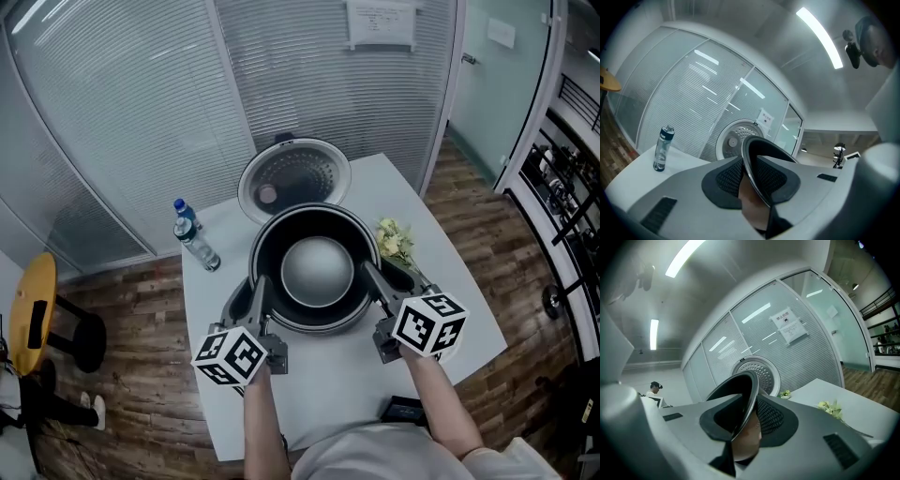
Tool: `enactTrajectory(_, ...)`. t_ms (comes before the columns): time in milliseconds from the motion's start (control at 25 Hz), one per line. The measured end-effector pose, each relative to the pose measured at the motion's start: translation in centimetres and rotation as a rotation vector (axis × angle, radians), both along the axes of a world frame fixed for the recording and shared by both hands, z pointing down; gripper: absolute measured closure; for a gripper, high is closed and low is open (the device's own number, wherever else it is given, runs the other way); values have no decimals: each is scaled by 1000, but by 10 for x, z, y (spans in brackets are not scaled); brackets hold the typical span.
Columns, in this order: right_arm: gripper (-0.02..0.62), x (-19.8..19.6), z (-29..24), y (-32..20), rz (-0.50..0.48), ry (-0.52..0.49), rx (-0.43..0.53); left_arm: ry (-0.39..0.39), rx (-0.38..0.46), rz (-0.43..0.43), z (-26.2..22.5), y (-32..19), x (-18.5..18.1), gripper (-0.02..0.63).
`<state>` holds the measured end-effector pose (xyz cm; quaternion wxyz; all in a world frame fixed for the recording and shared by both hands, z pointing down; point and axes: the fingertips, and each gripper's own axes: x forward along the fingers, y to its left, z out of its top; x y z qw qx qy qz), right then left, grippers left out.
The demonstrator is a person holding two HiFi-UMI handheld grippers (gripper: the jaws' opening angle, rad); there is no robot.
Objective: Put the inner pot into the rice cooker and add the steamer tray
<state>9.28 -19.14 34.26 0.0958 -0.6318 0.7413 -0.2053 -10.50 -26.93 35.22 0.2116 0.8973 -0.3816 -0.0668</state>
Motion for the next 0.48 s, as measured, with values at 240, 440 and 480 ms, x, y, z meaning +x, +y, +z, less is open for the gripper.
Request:
enactTrajectory(240, 492, 9, 7, -14, 8, 0, -16, -1, -19, 10, 9, -16, 10, 517)
enactTrajectory(440, 492, 15, 19, -17, 13, -3, -36, -2, -42, 20, 22, -19, 16, 517)
enactTrajectory(480, 492, 15, 20, -18, 13, -2, -38, -1, -46, 19, 25, -21, 16, 517)
